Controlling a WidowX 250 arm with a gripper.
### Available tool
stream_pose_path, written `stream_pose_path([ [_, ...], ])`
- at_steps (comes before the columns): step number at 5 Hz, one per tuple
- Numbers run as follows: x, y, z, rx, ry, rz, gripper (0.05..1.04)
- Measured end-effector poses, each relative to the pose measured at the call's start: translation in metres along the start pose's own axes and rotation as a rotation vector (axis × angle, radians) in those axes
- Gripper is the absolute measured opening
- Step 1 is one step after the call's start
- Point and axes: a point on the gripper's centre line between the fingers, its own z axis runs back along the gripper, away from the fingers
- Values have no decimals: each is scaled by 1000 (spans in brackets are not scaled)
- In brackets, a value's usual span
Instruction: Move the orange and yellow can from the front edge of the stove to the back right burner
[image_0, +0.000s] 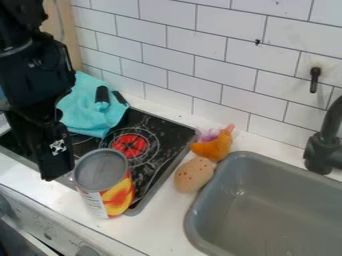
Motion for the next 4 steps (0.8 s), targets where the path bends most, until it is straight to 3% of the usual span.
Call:
stream_pose_path([
  [2, 0, 1, -15, -24, 26, 47, 1000],
  [3, 6, -4, -23, 8, 47, 62, 999],
  [4, 5, 1, -39, 54, 141, 117, 999],
])
